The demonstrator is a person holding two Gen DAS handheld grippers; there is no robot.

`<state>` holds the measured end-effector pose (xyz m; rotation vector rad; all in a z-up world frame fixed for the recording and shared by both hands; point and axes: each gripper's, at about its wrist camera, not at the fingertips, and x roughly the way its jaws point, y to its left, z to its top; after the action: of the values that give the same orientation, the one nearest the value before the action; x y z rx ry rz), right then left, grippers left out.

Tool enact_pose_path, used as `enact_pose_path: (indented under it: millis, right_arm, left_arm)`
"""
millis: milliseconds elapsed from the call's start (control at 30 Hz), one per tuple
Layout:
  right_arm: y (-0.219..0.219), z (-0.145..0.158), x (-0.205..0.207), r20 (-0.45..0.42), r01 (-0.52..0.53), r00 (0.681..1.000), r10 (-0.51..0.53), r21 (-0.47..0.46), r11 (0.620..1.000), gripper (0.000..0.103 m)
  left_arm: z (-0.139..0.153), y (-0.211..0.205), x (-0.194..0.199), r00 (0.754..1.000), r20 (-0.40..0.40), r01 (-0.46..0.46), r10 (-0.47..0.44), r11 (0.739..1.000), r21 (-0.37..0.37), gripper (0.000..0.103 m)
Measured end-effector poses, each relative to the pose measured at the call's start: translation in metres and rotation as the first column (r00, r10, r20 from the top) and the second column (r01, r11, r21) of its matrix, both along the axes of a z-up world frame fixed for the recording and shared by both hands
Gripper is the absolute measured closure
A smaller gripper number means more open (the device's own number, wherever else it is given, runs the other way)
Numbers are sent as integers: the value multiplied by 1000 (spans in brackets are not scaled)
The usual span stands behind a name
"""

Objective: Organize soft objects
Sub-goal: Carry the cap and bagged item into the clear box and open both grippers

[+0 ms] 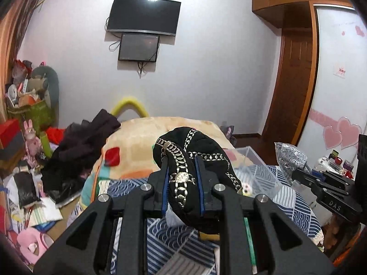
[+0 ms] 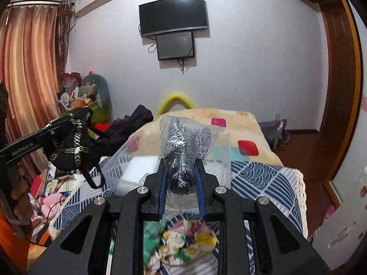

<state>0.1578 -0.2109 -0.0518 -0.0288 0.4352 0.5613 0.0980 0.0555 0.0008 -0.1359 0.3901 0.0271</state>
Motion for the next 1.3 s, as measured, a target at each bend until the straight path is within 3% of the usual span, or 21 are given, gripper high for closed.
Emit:
enact_pose_path:
  millis: [400, 733, 967, 1067, 1100, 1133, 1233, 1300]
  right_arm:
    - [41, -5, 28, -5, -36, 999, 36, -51, 998, 83]
    - [71, -44, 56, -107, -82, 992, 66, -156, 984, 83]
    - [72, -55, 62, -159, -100, 985, 70, -191, 977, 80]
    - [72, -56, 63, -165, -97, 984, 64, -201, 975, 80]
    - [71, -56, 63, -166, -100, 984, 68, -198, 975, 78]
    - [70, -56, 63, -169, -100, 983, 67, -194, 976, 73]
    - [69, -51, 64, -155, -78, 987, 50, -183, 980, 57]
    - [64, -45, 60, -136, -66, 990, 43, -171, 983, 53]
  left_arm:
    - [-27, -8, 62, 997, -81, 1, 2, 1000, 28, 84]
    - [-65, -11, 99, 986, -165, 9, -3, 999, 38, 83]
    - [-90, -18, 114, 971, -239, 28, -13, 998, 59, 80]
    - [-92, -19, 113, 970, -244, 23, -9, 998, 56, 74]
    - [-91, -18, 112, 969, -247, 22, -8, 998, 54, 68]
    - [-90, -17, 111, 968, -252, 23, -10, 999, 49, 60]
    - [-85, -13, 107, 967, -253, 27, -19, 999, 27, 53]
    - [-79, -13, 103, 970, -242, 27, -19, 999, 29, 49]
